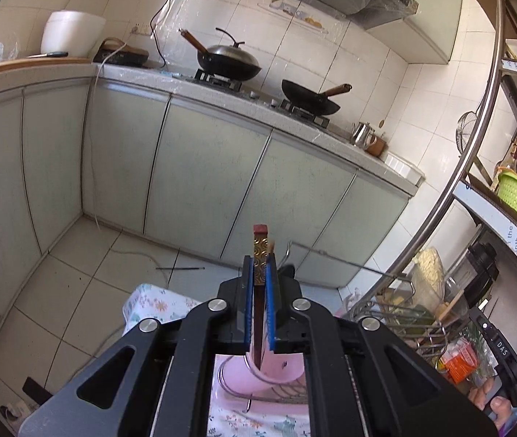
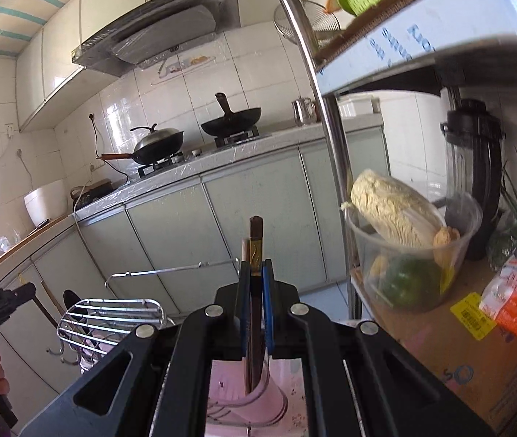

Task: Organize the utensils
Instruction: 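Lower both chopsticks into the pink cups and open both tools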

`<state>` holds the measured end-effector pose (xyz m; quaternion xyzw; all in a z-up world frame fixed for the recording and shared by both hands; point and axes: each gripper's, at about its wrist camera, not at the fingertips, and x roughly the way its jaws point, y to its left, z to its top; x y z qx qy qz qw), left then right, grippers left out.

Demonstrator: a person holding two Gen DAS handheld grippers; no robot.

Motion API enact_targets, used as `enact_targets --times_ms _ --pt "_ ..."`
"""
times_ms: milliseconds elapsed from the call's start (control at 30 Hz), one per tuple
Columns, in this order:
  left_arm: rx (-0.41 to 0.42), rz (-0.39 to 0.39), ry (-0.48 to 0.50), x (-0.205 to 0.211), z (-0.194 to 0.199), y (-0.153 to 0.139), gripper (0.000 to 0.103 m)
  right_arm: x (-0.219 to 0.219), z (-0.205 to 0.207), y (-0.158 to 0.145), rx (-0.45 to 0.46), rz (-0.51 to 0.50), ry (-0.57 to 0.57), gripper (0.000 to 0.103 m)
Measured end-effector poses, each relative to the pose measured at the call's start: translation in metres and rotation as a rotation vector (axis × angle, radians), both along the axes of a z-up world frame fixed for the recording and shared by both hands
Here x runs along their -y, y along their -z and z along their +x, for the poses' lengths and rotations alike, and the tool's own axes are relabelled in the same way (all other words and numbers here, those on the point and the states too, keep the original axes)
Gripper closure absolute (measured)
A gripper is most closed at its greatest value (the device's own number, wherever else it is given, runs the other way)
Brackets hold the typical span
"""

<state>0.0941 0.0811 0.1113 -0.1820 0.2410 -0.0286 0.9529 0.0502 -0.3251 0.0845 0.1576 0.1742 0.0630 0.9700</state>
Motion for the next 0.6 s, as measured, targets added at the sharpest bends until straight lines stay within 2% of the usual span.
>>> enact_targets --times_ms 133,300,433,500,600 --pt "-0.017 -0.002 0.010 0.002 0.000 0.011 0.098 0.000 0.000 0.009 -0.024 0.009 -0.007 0.097" --pt "-0.009 0.024 0.011 0.009 -0.002 0.010 0.098 -0.002 -0.003 0.010 -0.017 0.006 -0.005 0.097" --pt "-0.021 -0.011 0.014 0.004 -0.003 0.009 0.096 0.002 0.000 0.011 -0.050 0.043 -0.026 0.094" --pt "-0.021 -0.021 0.001 0.001 -0.004 0.008 0.085 0.004 -0.003 0.008 -0.047 0.050 -0.021 0.082" --pt "-0.016 -0.040 -0.010 -0.005 -0.006 0.003 0.075 0.008 -0.010 0.001 -0.030 0.063 -0.019 0.068"
